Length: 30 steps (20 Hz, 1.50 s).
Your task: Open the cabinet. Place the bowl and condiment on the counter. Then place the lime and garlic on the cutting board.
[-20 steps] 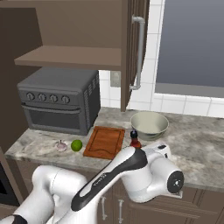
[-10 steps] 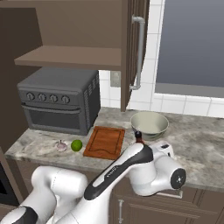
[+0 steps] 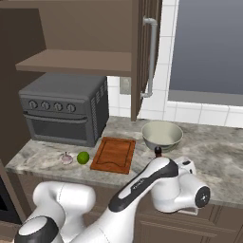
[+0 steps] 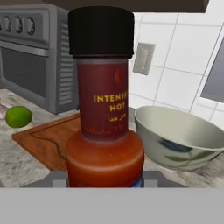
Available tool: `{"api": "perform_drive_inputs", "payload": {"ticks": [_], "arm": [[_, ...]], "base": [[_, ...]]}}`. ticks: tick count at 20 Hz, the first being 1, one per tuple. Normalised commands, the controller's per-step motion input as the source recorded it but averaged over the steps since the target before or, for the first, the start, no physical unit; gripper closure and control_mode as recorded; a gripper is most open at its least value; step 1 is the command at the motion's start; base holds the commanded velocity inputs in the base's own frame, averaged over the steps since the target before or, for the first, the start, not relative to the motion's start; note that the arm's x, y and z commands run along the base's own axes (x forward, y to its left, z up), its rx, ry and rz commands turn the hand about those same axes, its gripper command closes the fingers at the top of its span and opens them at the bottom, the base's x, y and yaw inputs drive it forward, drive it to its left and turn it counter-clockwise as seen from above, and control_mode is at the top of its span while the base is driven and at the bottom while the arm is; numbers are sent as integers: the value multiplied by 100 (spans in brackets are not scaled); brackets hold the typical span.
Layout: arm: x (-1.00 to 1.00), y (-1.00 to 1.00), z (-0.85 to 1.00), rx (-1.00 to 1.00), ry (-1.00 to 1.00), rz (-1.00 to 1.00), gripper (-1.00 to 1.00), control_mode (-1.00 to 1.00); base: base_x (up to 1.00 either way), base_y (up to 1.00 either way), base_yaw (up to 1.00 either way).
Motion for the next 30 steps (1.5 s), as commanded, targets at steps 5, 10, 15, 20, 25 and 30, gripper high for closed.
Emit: {"api": "perform_drive_inputs", "payload": {"ticks": [5,10,15,20,25,30], "arm": [[29,-1,-20,0,0,0,100,-100],[37,0,-22,0,0,0,100,-100],[32,-8,-24,0,0,0,100,-100],[31,-16,-24,0,0,0,100,-100],[28,-18,-23,0,0,0,100,-100],[27,-20,-25,0,0,0,100,-100]], "base": [[0,0,0],[0,0,0],[0,0,0],[0,0,0],[0,0,0],[0,0,0]]}}
